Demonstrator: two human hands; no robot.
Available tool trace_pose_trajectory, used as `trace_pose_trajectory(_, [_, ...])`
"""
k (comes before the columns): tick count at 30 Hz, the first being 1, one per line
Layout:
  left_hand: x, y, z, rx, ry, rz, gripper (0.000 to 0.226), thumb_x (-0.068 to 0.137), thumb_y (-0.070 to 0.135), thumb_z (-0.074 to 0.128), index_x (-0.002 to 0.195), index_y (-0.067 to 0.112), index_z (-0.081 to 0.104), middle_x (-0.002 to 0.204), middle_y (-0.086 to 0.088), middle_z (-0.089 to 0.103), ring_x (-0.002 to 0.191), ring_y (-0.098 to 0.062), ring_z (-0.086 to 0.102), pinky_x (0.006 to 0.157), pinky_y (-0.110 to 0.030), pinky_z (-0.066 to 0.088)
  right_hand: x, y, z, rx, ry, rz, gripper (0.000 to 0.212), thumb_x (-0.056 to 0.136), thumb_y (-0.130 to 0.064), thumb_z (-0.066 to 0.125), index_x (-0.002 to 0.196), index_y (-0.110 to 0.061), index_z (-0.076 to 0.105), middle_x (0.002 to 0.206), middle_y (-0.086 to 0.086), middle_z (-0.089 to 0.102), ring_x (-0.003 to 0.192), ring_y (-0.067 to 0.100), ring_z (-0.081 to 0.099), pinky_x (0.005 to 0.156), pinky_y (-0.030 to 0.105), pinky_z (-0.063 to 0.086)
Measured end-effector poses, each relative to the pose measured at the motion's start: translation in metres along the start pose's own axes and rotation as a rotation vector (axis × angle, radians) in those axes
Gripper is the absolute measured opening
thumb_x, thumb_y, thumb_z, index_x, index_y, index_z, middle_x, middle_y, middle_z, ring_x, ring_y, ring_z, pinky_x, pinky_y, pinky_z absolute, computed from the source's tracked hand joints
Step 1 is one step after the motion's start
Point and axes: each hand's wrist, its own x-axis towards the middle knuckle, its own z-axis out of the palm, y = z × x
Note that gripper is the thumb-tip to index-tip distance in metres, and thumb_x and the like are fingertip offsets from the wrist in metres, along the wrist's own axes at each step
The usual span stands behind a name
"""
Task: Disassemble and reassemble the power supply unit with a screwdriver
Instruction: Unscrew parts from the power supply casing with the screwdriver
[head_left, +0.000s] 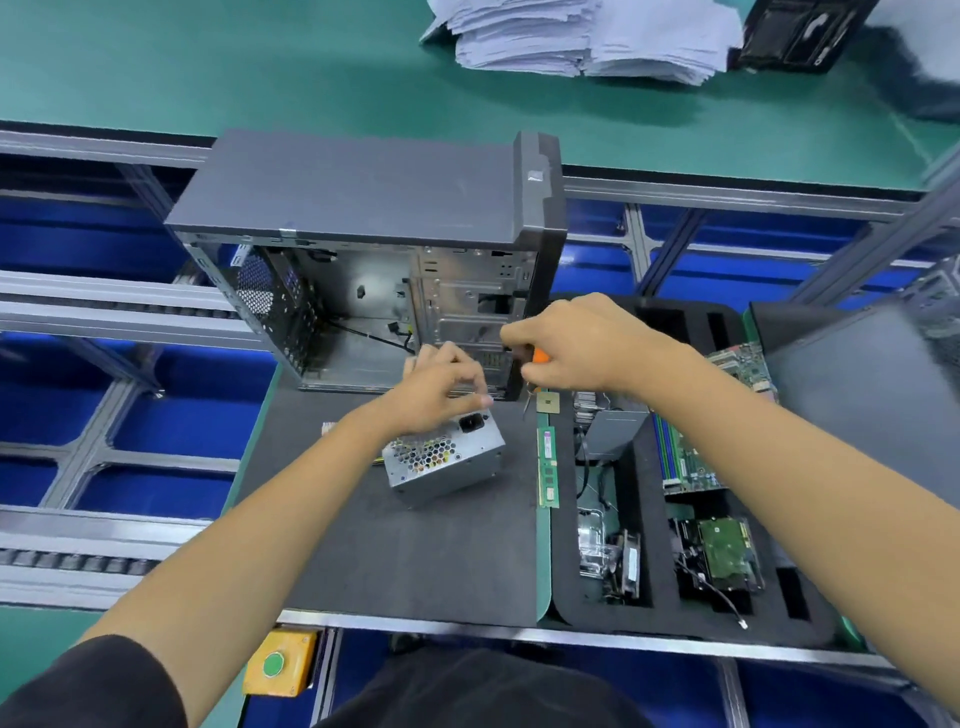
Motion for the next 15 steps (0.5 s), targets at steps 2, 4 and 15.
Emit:
trace_pose_trajectory(2, [0.007, 0.029, 0.018, 0.188, 0.023, 0.149, 0.025, 0.092, 0.06, 0.059, 0.098, 0.036, 0.063, 0.101, 0.015, 0.042, 0.101, -0.013, 0.032, 0.09, -0.038, 0.026, -0.021, 0.013, 0.0, 0.017, 0.009, 0.052, 0.013, 0.071, -0.042, 0.047, 0.072, -0.03, 0.043, 0.055, -0.01, 0.046, 0.055, 0.003, 0.043, 0.051, 0.025, 0.023])
trace_pose_trajectory(4, [0.016, 0.062, 0.044, 0.319, -0.007, 0.295, 0.027, 0.093, 0.059, 0.058, 0.1, 0.033, 0.062, 0.096, 0.012, 0.042, 0.1, -0.016, 0.036, 0.083, -0.036, 0.022, -0.041, 0.027, 0.002, 0.058, 0.021, 0.124, 0.015, 0.067, -0.043, 0.048, 0.071, -0.028, 0.046, 0.06, -0.009, 0.053, 0.06, 0.01, 0.049, 0.052, 0.025, 0.026])
trace_pose_trajectory(15, [0.034, 0.121, 0.162, 0.689, -0.34, 0.272, 0.053, 0.092, 0.06, 0.059, 0.138, 0.034, 0.058, 0.129, -0.007, 0.048, 0.125, -0.03, 0.038, 0.11, -0.042, 0.026, -0.113, 0.049, 0.045, 0.314, 0.11, 0.401, 0.023, 0.071, -0.043, 0.041, 0.075, -0.022, 0.048, 0.061, -0.001, 0.057, 0.065, 0.026, 0.055, 0.06, 0.035, 0.044])
